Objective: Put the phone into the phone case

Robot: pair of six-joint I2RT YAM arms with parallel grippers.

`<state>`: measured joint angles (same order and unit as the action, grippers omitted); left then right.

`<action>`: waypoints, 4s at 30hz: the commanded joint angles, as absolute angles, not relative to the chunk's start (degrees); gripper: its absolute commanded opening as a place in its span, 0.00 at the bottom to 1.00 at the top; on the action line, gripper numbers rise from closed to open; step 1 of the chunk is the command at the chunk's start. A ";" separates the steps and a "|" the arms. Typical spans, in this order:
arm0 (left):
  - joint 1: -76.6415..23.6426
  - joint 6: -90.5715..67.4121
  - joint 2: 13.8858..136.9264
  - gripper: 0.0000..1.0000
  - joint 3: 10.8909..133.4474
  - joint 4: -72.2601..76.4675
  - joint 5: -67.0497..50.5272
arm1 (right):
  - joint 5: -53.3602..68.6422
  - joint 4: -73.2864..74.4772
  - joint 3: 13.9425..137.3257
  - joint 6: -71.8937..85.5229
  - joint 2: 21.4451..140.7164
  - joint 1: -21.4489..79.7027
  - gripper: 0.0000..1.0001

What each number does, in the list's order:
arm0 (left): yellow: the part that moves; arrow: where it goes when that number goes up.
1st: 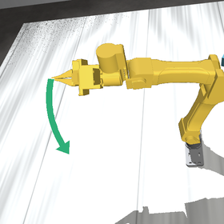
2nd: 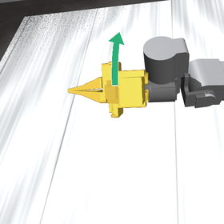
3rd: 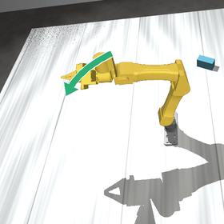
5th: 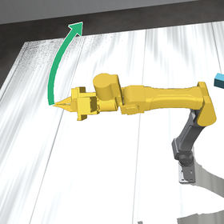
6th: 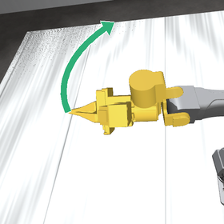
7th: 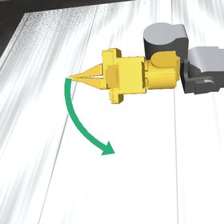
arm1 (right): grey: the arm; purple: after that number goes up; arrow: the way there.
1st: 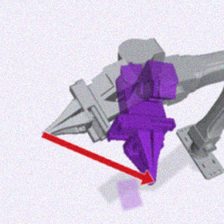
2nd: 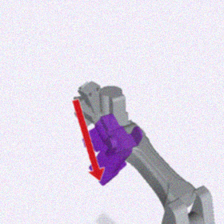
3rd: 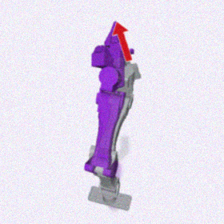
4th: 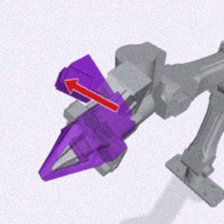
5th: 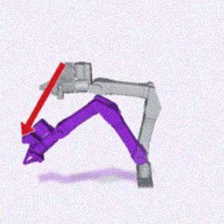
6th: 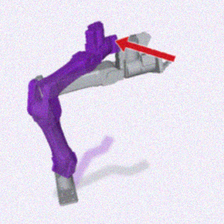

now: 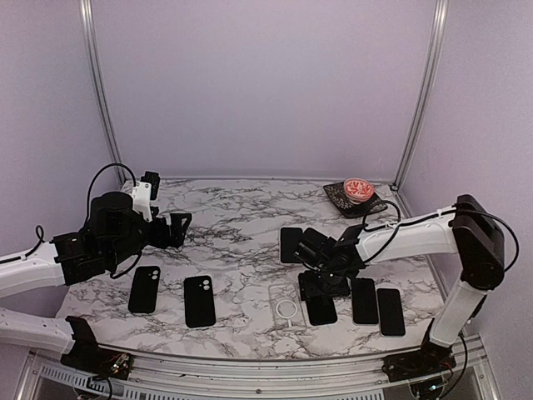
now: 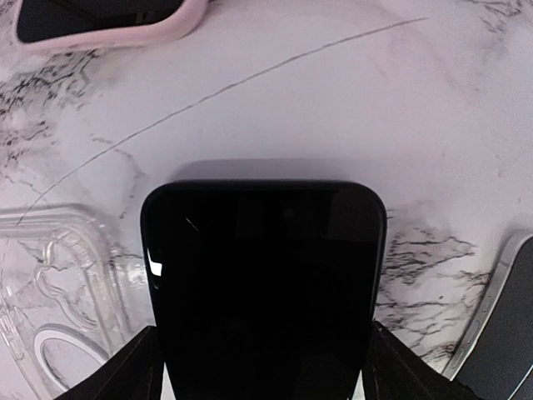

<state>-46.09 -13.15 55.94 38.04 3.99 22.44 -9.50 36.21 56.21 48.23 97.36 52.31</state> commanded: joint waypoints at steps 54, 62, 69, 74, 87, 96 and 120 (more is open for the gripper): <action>-45.25 -13.84 55.92 0.99 37.09 5.01 20.29 | -29.68 47.04 80.70 57.89 104.85 70.96 0.41; -45.26 -13.92 55.80 0.99 37.02 5.18 20.14 | -27.64 45.43 81.21 59.49 109.77 73.02 0.40; -45.26 -13.89 55.72 0.99 37.01 5.19 20.02 | -28.32 47.32 79.74 60.86 107.48 73.04 0.39; -45.25 -13.81 55.72 0.99 37.00 5.14 20.13 | -29.55 48.60 77.29 63.24 105.02 73.04 0.39; -45.11 -13.89 55.72 0.99 37.01 5.01 19.81 | -25.83 44.09 73.93 61.42 107.24 72.51 0.39; -45.13 -13.89 55.63 0.99 36.98 5.01 19.78 | -27.14 41.05 74.31 58.85 108.76 70.57 0.37; -45.08 -14.04 55.91 0.99 36.86 5.27 19.60 | -29.41 40.30 75.92 56.28 109.74 69.96 0.30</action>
<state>-45.41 -13.96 55.94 37.63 4.01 19.97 -27.35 43.13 76.93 55.66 109.54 70.24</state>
